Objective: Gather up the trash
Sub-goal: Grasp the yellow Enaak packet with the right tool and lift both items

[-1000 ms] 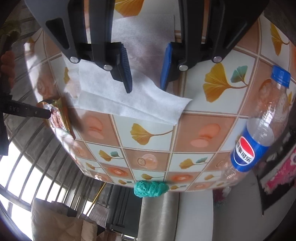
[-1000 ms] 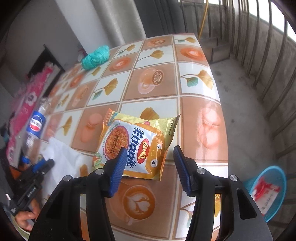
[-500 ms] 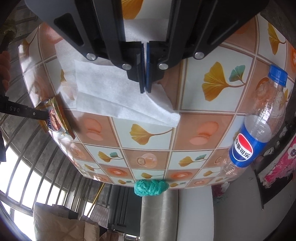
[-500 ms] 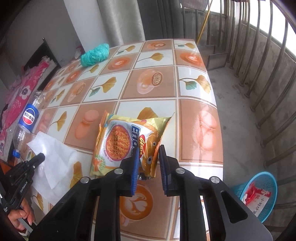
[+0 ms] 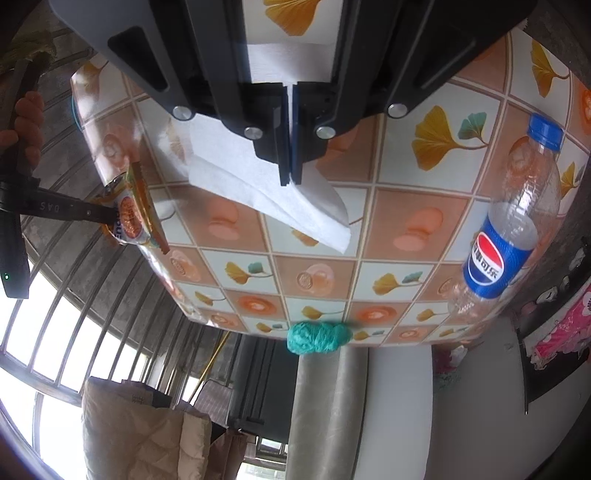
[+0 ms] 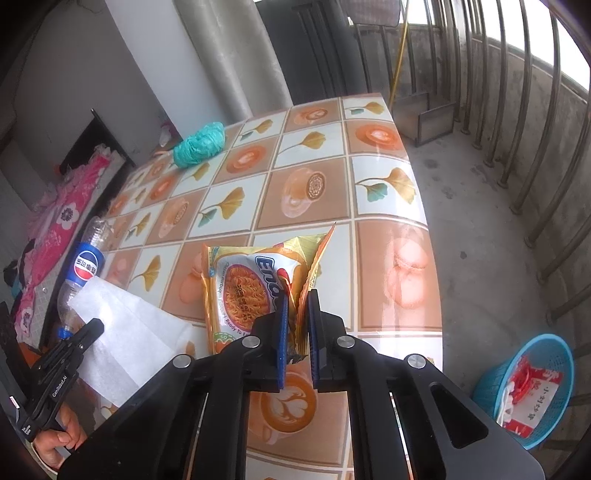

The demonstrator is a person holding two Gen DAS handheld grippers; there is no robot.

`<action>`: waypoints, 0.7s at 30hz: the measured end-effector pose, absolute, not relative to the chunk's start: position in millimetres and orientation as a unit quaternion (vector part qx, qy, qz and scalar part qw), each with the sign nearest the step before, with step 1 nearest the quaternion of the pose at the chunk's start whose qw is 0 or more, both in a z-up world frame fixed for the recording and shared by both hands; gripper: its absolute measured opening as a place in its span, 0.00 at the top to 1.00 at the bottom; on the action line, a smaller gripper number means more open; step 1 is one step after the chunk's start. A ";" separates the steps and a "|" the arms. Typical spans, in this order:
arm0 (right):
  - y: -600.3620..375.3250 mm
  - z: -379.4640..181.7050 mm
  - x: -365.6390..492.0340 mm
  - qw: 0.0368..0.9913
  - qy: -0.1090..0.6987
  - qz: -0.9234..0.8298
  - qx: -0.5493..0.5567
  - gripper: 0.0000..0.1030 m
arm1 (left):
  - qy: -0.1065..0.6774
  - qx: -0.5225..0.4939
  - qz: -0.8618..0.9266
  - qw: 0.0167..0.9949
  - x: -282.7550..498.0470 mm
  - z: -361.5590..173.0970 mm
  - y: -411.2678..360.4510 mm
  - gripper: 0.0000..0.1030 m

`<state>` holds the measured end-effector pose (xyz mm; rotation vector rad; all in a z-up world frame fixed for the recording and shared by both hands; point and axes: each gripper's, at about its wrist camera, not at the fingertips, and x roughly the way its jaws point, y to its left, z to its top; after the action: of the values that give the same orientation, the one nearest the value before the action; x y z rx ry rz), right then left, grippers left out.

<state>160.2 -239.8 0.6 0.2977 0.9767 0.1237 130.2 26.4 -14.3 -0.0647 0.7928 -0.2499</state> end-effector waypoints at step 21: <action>-260.9 21.8 150.2 0.881 0.435 0.067 0.171 0.93 | 0.328 -0.013 -0.153 0.932 128.9 31.7 -6.9 1.00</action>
<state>150.2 -260.9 21.8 0.3557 0.9064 0.1401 128.9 -6.9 31.7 -0.0272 0.6718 -0.3138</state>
